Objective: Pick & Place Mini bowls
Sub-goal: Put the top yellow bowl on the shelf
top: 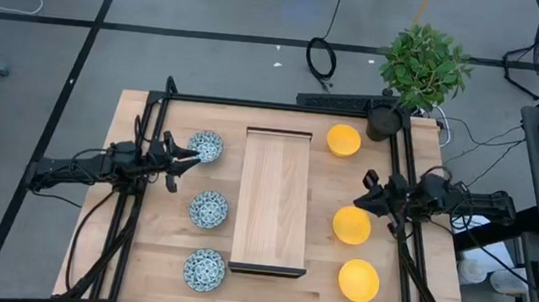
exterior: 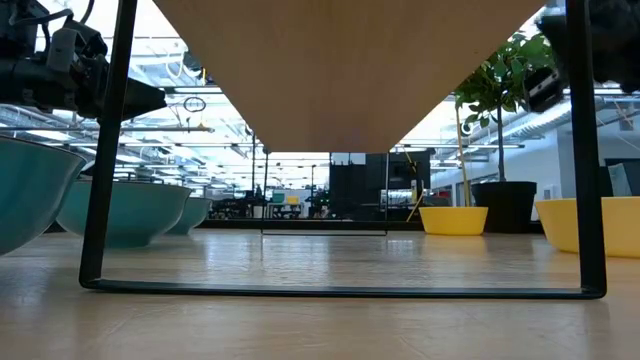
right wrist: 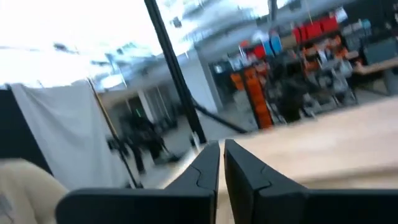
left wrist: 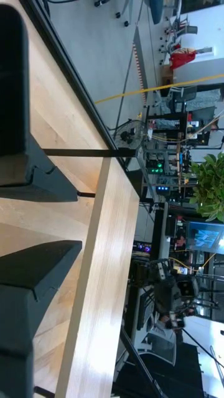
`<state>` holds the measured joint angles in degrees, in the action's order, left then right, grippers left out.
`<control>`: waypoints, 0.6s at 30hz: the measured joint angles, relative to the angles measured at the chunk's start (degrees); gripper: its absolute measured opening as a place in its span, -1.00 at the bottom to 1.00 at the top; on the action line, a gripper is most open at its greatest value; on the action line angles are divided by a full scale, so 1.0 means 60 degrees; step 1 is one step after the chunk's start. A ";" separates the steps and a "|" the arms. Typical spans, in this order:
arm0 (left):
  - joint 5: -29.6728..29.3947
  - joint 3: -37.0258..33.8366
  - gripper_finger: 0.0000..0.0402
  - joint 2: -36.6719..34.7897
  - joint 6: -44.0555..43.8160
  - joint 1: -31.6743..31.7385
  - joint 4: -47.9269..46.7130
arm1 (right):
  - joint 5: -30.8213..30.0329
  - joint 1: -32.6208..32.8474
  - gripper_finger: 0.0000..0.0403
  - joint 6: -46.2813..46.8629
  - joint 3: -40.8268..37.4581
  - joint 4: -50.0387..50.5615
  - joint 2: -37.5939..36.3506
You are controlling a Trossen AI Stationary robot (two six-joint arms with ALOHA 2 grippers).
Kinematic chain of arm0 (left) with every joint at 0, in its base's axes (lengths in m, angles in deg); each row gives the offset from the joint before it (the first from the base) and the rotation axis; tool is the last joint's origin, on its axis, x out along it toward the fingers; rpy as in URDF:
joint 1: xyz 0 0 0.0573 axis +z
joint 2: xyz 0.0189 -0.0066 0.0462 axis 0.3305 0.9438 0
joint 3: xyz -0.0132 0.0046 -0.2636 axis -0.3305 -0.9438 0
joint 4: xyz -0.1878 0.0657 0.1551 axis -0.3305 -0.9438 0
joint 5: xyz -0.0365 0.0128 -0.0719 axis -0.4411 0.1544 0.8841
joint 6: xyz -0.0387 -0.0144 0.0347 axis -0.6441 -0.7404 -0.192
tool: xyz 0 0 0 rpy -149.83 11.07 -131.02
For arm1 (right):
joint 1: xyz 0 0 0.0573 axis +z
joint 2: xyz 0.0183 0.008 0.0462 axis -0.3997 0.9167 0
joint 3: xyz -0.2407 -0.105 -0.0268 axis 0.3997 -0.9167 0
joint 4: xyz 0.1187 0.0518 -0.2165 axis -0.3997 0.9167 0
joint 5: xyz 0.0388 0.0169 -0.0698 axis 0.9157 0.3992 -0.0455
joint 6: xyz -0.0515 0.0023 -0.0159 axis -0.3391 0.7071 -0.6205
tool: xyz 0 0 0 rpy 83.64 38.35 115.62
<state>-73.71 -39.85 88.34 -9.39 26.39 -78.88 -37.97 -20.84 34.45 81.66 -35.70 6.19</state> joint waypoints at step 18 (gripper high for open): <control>-0.0001 0.0000 -0.44 -0.0003 -0.0001 0.0002 -0.0002 | -0.5058 -0.0083 -0.42 -0.1955 0.2302 0.1551 0.2287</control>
<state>-73.71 -39.85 88.33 -9.39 26.40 -78.89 -68.32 -21.34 22.72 95.48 -26.39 19.91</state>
